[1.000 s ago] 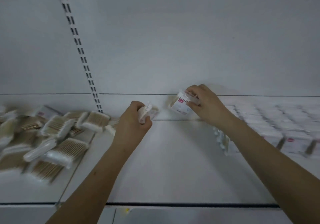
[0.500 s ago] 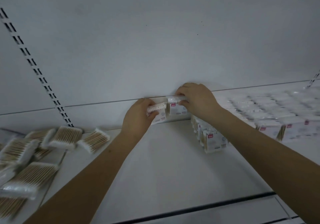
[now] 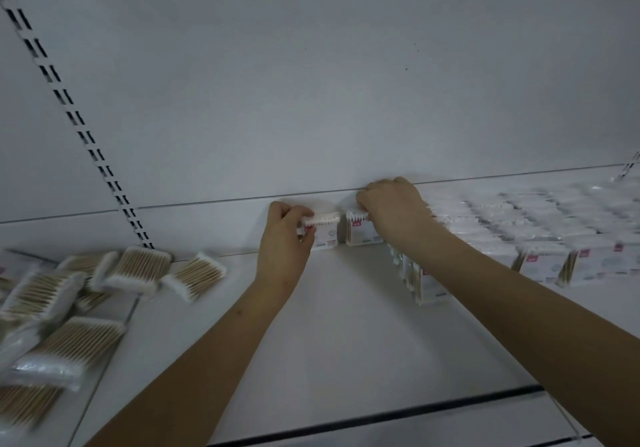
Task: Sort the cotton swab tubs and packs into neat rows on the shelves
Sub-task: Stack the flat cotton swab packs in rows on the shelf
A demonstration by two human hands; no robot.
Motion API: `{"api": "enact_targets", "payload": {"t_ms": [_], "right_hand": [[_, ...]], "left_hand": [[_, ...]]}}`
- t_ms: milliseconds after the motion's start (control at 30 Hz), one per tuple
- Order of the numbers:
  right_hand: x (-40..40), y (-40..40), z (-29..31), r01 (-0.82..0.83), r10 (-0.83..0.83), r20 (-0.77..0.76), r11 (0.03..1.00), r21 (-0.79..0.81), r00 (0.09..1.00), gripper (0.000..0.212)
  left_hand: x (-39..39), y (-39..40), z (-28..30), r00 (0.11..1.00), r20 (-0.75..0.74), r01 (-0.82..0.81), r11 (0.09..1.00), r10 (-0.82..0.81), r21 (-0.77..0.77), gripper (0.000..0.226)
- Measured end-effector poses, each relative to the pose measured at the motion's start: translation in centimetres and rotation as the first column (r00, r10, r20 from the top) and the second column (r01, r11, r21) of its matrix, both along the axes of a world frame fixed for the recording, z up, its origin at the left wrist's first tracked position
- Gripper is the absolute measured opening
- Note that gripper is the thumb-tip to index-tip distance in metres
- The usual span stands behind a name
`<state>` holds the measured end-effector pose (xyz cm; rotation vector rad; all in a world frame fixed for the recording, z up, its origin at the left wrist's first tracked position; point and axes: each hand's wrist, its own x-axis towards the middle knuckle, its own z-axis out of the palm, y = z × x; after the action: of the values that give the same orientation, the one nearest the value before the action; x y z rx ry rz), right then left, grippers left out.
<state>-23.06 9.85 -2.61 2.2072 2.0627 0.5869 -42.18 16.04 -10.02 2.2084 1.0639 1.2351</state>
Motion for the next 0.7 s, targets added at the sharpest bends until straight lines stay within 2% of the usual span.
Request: {"api": "enact_targets", "payload": {"t_ms": [100,200,267,367,533,633,700], "right_hand": [[-0.6,0.1,1.7,-0.012,0.018,-0.062,0.995,0.099,0.998,0.015],[-2.9,0.0,4.0,-0.074,0.139,-0.197,0.950,0.304,0.970,0.021],[-5.8,0.1,4.8,-0.115,0.252,-0.324,0.914,0.388,0.912,0.020],[-10.6,1.3,4.2,-0.206,0.400,-0.418,0.876,0.437,0.816,0.016],[-18.5,3.6,1.8,-0.336,0.493,-0.515,0.866,0.372,0.701,0.023],[-21.9,3.9,-0.2,-0.380,0.425,-0.562,0.902,0.203,0.709,0.042],[-23.4,3.9,-1.9,-0.388,0.354,-0.547,0.920,0.057,0.758,0.059]], "left_hand": [[-1.1,-0.9,0.4,1.000,0.017,0.013,1.000,-0.012,-0.029,0.045],[-4.1,-2.9,0.6,0.999,0.019,-0.042,0.999,0.043,-0.024,0.049],[-7.0,-4.4,0.7,0.996,0.039,-0.077,0.997,0.078,-0.031,0.044],[-12.0,-6.4,1.1,0.986,0.054,-0.152,0.987,0.155,-0.053,0.033],[-20.3,-8.7,2.0,0.940,-0.009,-0.339,0.939,0.340,0.049,0.029],[-24.4,-9.3,1.4,0.837,-0.151,-0.498,0.846,0.526,0.190,0.034],[-26.5,-9.5,0.2,0.737,-0.266,-0.598,0.783,0.622,0.172,0.052]]}}
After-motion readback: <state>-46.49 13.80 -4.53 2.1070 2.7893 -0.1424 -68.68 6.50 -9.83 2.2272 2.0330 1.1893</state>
